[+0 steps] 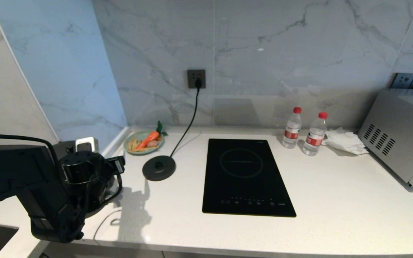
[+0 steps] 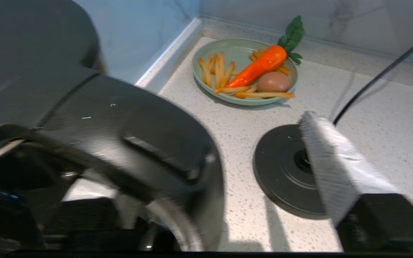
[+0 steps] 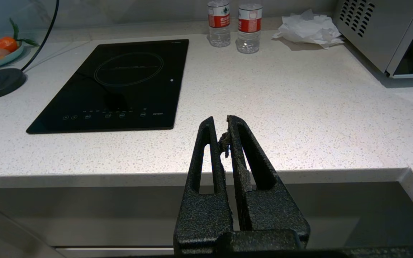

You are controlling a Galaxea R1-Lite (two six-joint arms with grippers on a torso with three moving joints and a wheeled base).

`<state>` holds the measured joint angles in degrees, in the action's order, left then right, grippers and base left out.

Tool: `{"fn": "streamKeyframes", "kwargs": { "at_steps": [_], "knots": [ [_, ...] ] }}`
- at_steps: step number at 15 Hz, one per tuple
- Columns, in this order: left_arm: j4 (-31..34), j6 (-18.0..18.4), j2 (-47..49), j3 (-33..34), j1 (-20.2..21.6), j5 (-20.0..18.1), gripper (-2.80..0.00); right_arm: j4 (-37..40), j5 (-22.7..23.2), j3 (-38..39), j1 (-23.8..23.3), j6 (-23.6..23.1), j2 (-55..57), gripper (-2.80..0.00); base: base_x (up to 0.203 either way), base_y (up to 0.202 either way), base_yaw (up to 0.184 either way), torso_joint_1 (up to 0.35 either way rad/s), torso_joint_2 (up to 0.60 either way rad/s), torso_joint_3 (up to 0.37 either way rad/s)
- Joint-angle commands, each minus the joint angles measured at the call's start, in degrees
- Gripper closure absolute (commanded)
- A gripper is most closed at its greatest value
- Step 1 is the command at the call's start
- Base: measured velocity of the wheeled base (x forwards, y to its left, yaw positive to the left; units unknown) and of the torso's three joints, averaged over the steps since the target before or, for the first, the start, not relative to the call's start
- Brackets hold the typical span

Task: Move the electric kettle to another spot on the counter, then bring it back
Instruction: Grab the kettle

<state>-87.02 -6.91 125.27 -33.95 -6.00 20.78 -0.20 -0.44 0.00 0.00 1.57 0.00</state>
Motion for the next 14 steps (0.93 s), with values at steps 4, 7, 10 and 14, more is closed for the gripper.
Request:
{"fn": "streamKeyframes", "kwargs": {
  "at_steps": [4, 7, 10, 14],
  "knots": [
    [-0.65, -0.03, -0.20, -0.06, -0.07, 0.05, 0.00, 0.02, 0.00, 0.00, 0.00, 0.01, 0.09, 0.00, 0.000, 0.000, 0.000, 0.000, 0.00, 0.000],
    [-0.65, -0.03, -0.38, 0.07, -0.14, 0.05, 0.00, 0.02, 0.00, 0.00, 0.00, 0.01, 0.09, 0.00, 0.000, 0.000, 0.000, 0.000, 0.00, 0.000],
    [-0.65, -0.03, -0.37, 0.12, -0.15, 0.05, 0.00, 0.02, 0.00, 0.00, 0.00, 0.01, 0.09, 0.00, 0.000, 0.000, 0.000, 0.000, 0.00, 0.000],
    [-0.65, -0.01, -0.93, 0.47, -0.42, 0.13, 0.00, 0.02, 0.00, 0.00, 0.00, 0.01, 0.09, 0.00, 0.000, 0.000, 0.000, 0.000, 0.00, 0.000]
  ]
}}
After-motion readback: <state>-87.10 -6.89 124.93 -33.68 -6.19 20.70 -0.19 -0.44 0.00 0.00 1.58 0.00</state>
